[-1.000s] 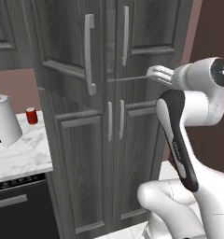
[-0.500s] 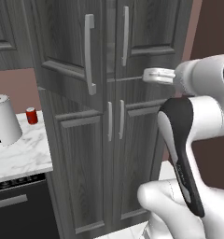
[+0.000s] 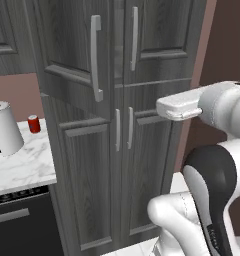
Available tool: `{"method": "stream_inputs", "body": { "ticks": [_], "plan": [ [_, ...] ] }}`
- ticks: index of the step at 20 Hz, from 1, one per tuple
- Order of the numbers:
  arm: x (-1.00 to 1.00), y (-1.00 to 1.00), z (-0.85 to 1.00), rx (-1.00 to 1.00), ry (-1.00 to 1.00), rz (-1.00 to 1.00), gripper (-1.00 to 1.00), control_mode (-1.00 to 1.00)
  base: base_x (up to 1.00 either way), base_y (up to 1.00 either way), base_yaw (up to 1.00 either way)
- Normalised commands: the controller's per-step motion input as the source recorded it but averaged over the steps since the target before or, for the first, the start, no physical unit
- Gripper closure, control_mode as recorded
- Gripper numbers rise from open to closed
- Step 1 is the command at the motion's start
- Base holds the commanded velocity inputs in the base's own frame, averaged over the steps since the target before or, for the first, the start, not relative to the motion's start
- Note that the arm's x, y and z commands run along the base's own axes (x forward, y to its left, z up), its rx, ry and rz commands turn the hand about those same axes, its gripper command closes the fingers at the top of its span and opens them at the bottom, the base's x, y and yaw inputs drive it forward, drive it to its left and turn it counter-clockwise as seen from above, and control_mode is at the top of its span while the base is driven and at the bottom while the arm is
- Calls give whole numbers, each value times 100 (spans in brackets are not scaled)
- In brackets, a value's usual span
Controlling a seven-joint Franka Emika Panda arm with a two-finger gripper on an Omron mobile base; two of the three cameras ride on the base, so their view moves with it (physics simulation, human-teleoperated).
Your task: Close all open cabinet doors.
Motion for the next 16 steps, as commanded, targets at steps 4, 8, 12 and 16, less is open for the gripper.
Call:
{"method": "stream_inputs", "body": {
  "ticks": [4,8,12,16],
  "plan": [
    [-36,37,0,-22,-28,20,-100,-100,0,0,0],
    [-7,60,15,-22,-27,11,-100,-100,0,0,0],
    [-3,73,22,-23,-21,1,-100,-100,0,0,0],
    [0,87,18,-27,-20,0,-100,-100,0,0,0]
  ]
}}
